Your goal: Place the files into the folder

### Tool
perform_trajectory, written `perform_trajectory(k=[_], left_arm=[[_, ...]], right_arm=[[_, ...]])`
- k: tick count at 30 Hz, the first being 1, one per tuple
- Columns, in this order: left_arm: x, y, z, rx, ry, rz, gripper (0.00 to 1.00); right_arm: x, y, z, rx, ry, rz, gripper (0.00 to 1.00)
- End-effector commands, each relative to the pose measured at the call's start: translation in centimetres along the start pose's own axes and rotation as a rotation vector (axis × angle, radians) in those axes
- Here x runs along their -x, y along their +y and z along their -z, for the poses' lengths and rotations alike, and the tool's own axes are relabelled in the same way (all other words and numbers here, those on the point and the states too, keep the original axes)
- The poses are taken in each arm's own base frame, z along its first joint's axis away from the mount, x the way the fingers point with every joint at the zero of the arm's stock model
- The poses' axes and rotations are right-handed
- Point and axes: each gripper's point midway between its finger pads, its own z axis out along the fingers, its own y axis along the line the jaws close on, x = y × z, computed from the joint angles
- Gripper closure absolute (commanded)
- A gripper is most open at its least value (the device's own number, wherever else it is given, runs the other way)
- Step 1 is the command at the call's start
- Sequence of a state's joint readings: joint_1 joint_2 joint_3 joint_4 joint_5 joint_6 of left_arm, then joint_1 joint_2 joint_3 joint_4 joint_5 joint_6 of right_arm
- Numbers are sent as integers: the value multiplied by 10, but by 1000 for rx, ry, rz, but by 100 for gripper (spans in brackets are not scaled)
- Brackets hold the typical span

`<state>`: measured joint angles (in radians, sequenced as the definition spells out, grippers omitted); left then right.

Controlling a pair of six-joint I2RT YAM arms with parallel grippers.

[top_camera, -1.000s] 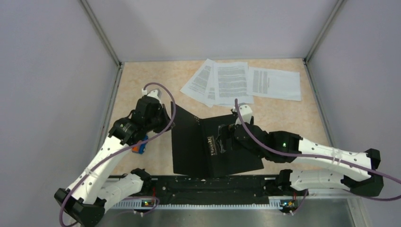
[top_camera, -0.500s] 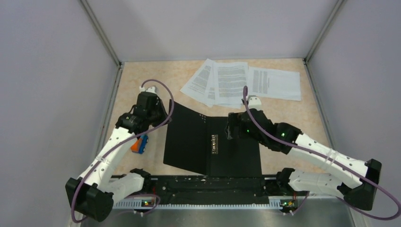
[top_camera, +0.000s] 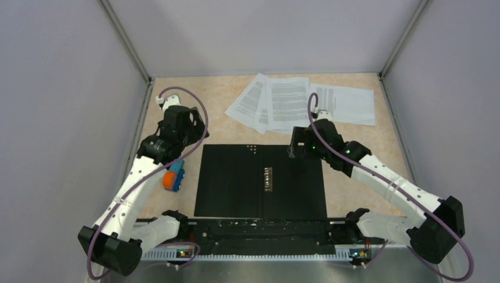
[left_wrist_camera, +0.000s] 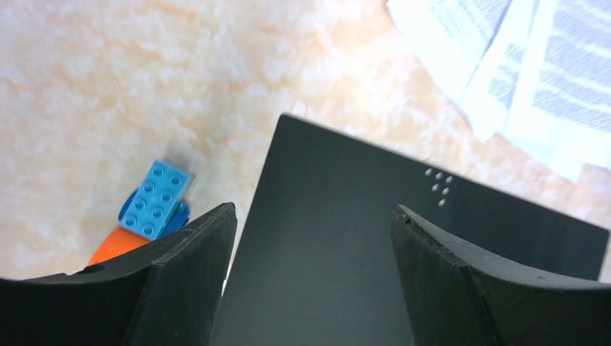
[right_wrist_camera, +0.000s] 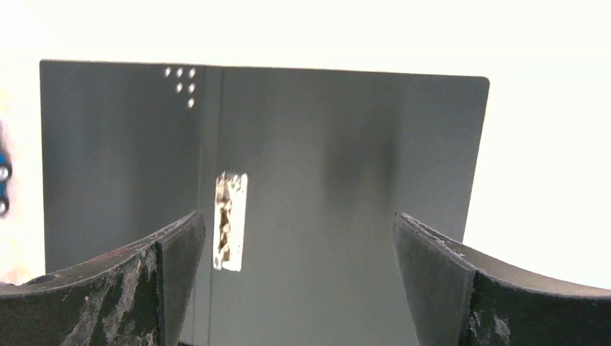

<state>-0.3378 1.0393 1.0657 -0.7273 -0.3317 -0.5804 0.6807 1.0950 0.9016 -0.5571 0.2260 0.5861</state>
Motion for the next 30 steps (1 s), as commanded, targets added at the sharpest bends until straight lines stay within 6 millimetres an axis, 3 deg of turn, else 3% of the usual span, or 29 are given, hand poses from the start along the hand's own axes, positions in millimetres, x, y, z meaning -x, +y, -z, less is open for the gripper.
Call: perform_trajectory(k=[1, 4, 7, 12, 18, 24, 30], left_arm=[[33, -32, -14, -83, -65, -12, 13], [41, -63, -49, -128, -36, -34, 10], [45, -87, -99, -148, 17, -70, 8], [77, -115, -163, -302, 41, -41, 7], [105, -138, -239, -331, 53, -110, 6], [94, -142, -298, -325, 93, -85, 6], [55, -151, -336, -378, 180, -16, 6]], right_arm=[[31, -10, -26, 60, -48, -105, 1], [59, -27, -52, 66, -86, -189, 1], [88, -49, -83, 76, -120, -266, 1], [110, -82, -136, 61, -116, -328, 1], [142, -104, -184, -36, -122, -262, 1], [137, -121, -218, -112, -60, -256, 1], [126, -129, -225, -148, -30, -251, 1]])
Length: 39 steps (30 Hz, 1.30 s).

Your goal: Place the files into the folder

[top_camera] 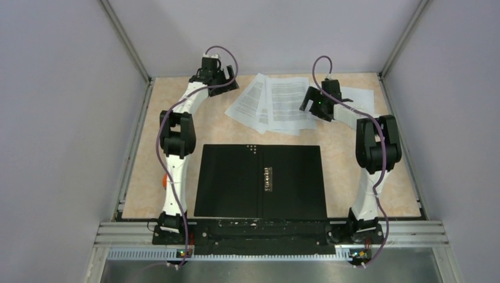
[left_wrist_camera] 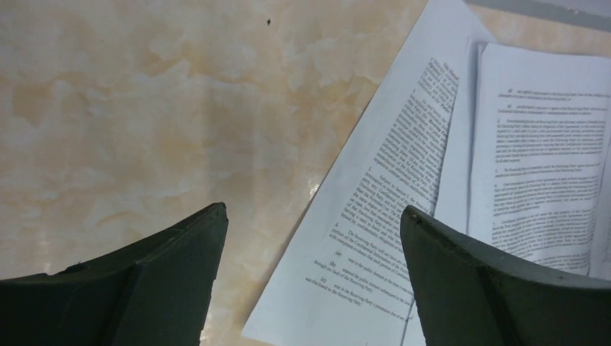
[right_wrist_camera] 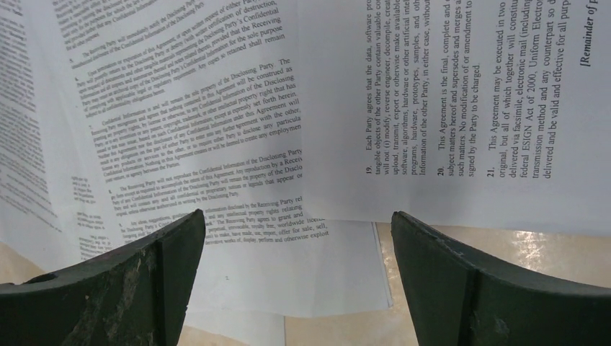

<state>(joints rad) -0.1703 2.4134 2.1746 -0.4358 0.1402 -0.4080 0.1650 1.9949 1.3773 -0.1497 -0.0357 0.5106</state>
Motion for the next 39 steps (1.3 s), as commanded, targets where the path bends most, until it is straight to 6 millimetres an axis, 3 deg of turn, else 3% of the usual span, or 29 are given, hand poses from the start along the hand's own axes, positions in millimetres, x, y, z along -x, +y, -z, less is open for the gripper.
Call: perform_trajectory(k=[1, 8, 13, 29, 32, 39], left_arm=[[-12, -11, -19, -88, 35, 59, 6], [-50, -30, -32, -148, 116, 128, 8], [-80, -39, -29, -147, 177, 147, 9], [-133, -68, 29, -166, 246, 186, 14], [-138, -69, 37, -151, 266, 159, 15], [-114, -43, 30, -27, 217, 55, 11]], right_arm=[[6, -2, -2, -20, -7, 22, 1], [-10, -5, -5, -13, 34, 11, 1], [-32, 11, -17, 16, 102, 37, 1], [-78, 72, -13, 114, 178, 117, 1], [-76, 72, -6, 105, 169, 142, 1], [-44, 47, -4, 52, 133, 103, 1]])
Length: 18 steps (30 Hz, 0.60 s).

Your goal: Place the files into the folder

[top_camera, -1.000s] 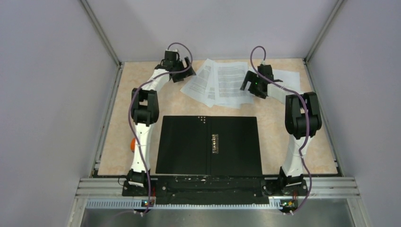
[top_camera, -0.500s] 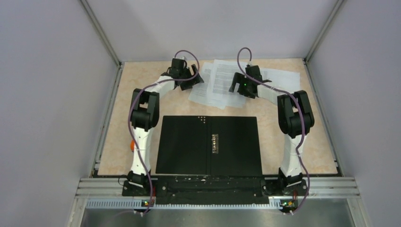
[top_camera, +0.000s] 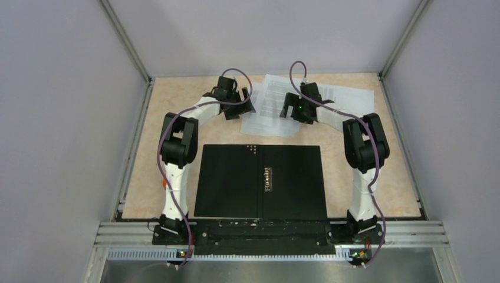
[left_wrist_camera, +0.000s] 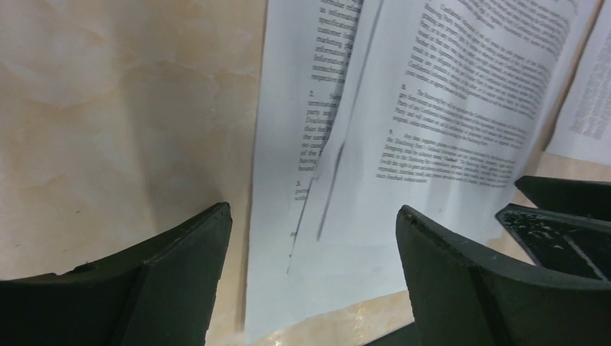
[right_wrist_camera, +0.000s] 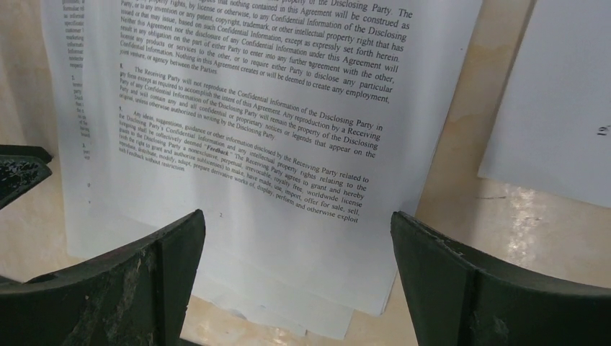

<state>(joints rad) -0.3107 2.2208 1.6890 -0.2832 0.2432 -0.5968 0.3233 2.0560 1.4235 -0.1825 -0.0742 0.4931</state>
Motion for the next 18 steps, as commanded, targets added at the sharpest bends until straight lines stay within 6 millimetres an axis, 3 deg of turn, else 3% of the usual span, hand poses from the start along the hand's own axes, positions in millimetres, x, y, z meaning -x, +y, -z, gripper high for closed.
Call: perform_trajectory(k=[1, 8, 18], left_arm=[[21, 13, 10, 88, -19, -65, 11], [37, 16, -11, 76, -16, -57, 10], [41, 10, -43, 23, -3, -6, 10]], right_arm=[[15, -23, 5, -52, 14, -34, 1], [23, -28, -17, -71, 43, -46, 1], [-6, -20, -45, -77, 147, 26, 1]])
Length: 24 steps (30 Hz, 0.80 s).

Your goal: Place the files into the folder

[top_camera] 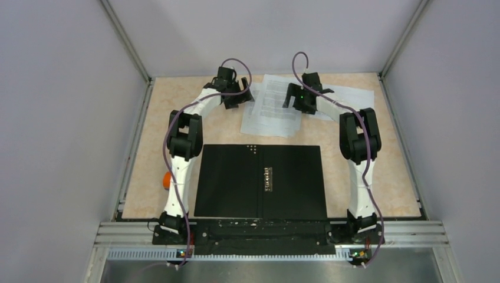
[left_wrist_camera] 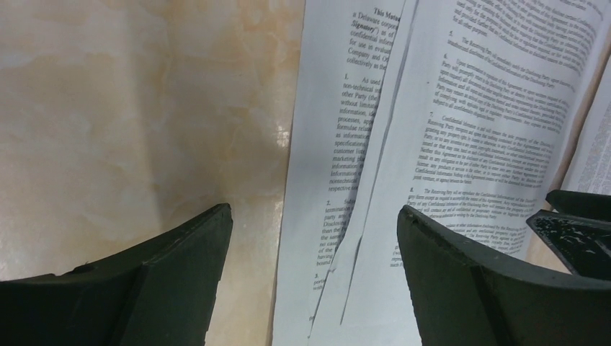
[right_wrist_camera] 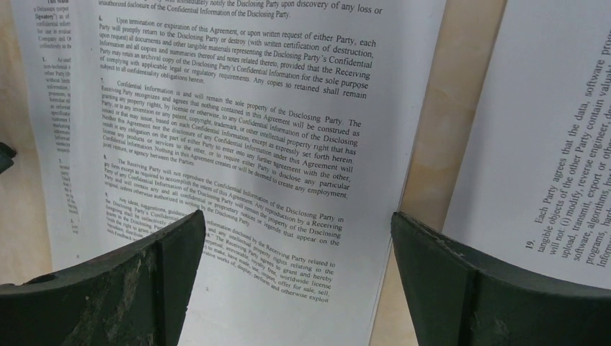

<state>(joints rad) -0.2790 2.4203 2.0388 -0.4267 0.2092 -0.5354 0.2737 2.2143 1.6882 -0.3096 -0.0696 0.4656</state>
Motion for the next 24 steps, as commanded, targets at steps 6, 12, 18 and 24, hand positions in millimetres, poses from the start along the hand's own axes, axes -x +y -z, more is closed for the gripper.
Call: perform_trajectory(k=[6, 12, 18, 24], left_arm=[[-16, -4, -21, -47, 59, 74, 12], [-31, 0, -16, -46, 82, 104, 15], [-42, 4, 2, -35, 84, 108, 20], [-52, 3, 28, -30, 86, 90, 34]], right_arm=[[-66, 5, -24, -12, 200, 117, 1], [-82, 23, -23, 50, 240, 171, 1], [-85, 32, -10, 84, 243, 201, 1], [-75, 35, 21, 86, 200, 195, 1]])
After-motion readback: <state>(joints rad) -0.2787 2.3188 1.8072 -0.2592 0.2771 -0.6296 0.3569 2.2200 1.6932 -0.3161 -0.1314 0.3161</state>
